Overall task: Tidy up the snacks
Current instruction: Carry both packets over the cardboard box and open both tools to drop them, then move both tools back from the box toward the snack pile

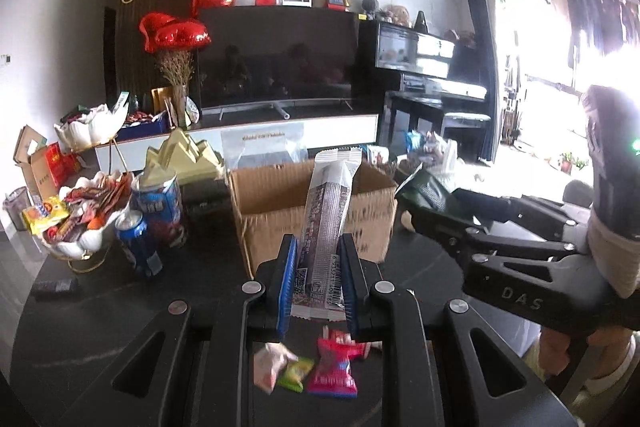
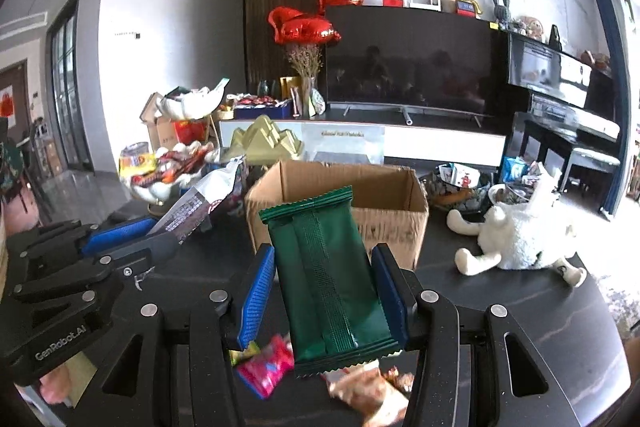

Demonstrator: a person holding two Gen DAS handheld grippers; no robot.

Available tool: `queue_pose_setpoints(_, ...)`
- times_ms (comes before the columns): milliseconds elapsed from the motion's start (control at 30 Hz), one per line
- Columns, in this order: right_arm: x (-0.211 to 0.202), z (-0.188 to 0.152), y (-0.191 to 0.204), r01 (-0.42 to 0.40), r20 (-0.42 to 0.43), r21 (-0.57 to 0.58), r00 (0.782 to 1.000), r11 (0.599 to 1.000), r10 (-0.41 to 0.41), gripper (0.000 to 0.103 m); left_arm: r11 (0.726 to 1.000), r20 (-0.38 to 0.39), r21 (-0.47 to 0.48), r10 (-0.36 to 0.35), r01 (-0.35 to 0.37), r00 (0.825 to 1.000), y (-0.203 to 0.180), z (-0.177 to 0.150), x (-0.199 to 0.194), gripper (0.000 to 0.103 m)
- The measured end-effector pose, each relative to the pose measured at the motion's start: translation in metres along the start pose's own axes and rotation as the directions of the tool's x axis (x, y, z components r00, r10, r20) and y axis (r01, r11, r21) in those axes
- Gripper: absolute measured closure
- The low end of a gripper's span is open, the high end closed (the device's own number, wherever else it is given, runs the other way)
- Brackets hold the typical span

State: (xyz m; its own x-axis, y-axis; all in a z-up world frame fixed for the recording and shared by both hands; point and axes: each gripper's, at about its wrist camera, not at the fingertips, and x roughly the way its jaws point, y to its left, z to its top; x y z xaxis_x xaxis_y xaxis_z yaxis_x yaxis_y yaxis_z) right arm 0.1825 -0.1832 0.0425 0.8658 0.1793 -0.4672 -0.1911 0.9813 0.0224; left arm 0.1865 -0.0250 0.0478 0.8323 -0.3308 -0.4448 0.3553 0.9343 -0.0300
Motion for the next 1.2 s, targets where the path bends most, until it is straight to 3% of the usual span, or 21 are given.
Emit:
queue_pose_setpoints(533,0.106,0.064,-0.041,-0.001,-0.138,0.085,0.990,0.996,0.013,0.052,1.000,-0.099,0.006,0.020,-0.020,0.995,0.023,0.061,0.091,0.081)
queue_pose_setpoints(900,0.166,0.082,-0.055,0.008,-0.198,0.089,0.980,0.996,0.010,0.052,0.996,-0.204,-0.091,-0.017,-0.001,0.979,0.052,0.078,0.166,0.081)
queue_pose_setpoints(967,0.176,0.082,-0.058,0.016,-0.204,0.085,0.979,0.996,0.002,0.051,0.996,-0.205,-0.088,0.005,-0.024,0.979,0.053,0.081,0.173,0.074)
queue_pose_setpoints(1033,0.181,0.083,-0.061,0.044,-0.214,0.081,0.976,0.996,-0.026,0.041,0.994,-0.189,-0.092,0.037,-0.055,0.981,0.056,0.081,0.172,0.056)
queue_pose_setpoints(1067,0.180,0.081,-0.063,0.066,-0.211,0.085,0.976,0.994,-0.047,0.034,0.993,-0.185,-0.091,0.053,-0.070,0.981,0.057,0.081,0.170,0.055)
queue_pose_setpoints(1200,0.166,0.076,-0.064,0.092,-0.189,0.077,0.979,0.993,-0.076,0.033,0.989,-0.184,-0.115,0.075,-0.097,0.980,0.061,0.074,0.155,0.052)
